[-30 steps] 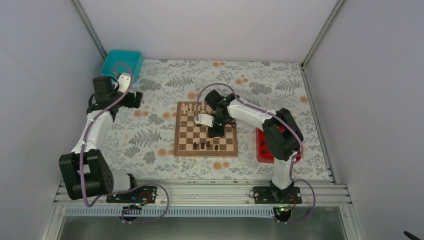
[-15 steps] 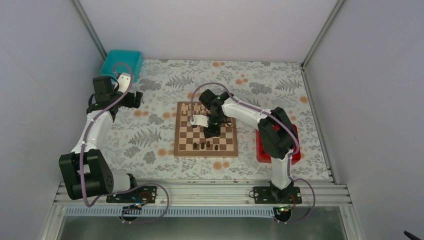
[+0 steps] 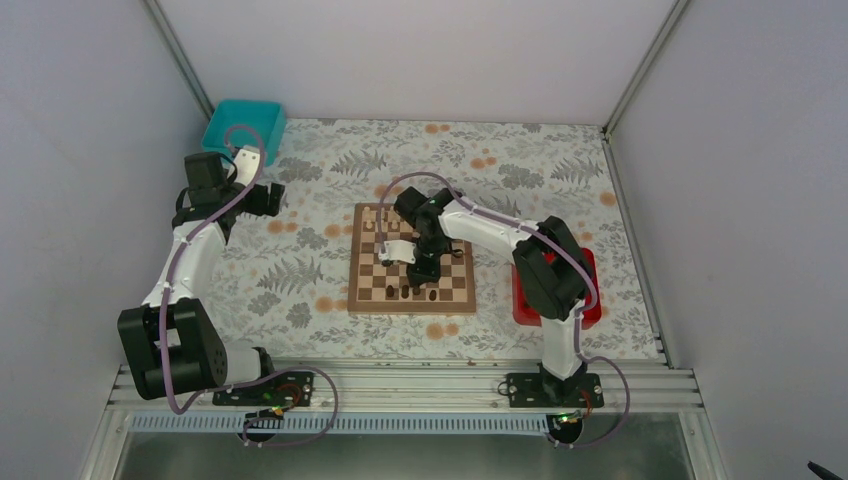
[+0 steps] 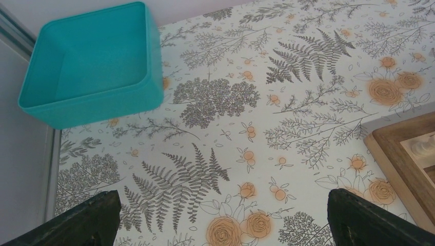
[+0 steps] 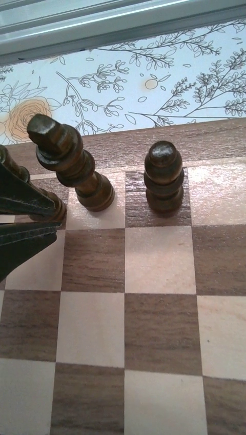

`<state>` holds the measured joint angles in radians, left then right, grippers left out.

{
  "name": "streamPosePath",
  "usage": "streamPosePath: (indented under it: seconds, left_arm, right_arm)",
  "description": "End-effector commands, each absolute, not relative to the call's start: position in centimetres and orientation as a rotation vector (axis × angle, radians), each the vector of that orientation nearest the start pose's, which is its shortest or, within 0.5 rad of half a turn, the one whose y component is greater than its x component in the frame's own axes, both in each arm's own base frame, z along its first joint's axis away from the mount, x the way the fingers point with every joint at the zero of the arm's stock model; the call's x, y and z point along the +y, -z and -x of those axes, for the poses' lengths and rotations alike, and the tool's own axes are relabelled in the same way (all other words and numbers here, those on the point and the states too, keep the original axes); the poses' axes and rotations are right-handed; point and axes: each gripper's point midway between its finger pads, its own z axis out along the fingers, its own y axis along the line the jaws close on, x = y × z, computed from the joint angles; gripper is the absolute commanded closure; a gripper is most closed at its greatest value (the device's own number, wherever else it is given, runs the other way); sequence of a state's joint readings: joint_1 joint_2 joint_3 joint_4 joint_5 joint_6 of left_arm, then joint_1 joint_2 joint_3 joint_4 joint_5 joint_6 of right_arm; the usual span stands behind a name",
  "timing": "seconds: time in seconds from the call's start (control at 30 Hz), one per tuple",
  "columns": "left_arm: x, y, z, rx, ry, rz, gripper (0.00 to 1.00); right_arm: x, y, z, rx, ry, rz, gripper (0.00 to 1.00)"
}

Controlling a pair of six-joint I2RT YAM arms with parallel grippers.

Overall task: Set up the chess pieces on the board
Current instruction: Adjust the chess piece on the chessboard.

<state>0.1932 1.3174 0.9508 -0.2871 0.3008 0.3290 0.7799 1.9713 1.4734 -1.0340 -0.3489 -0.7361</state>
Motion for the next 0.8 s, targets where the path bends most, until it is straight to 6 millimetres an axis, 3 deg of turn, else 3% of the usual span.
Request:
streamPosePath:
  seconds: [0.0, 0.37, 0.6, 0.77]
  left_arm:
    - [2.5, -19.0, -39.5, 2.168, 0.056, -0.318, 0.0]
    - [2.6, -19.1, -39.5, 2.168, 0.058, -0.316, 0.0]
    - [2.7, -19.1, -39.5, 2.17, 0.051, -0.311, 0.0]
    - [2.6, -19.2, -39.5, 2.167, 0.051, -0.312, 0.0]
  right_arm:
    - [30.3, -5.9, -21.5, 2.222, -0.562, 2.138, 0.92]
    - [29.8, -5.8, -21.7, 2.225, -0.506, 2.12, 0.91]
    - [30.2, -9.2, -25.8, 2.137, -0.384, 1.938, 0.78]
    - [26.8, -11.6, -27.0, 2.192, -0.344, 1.851, 0.75]
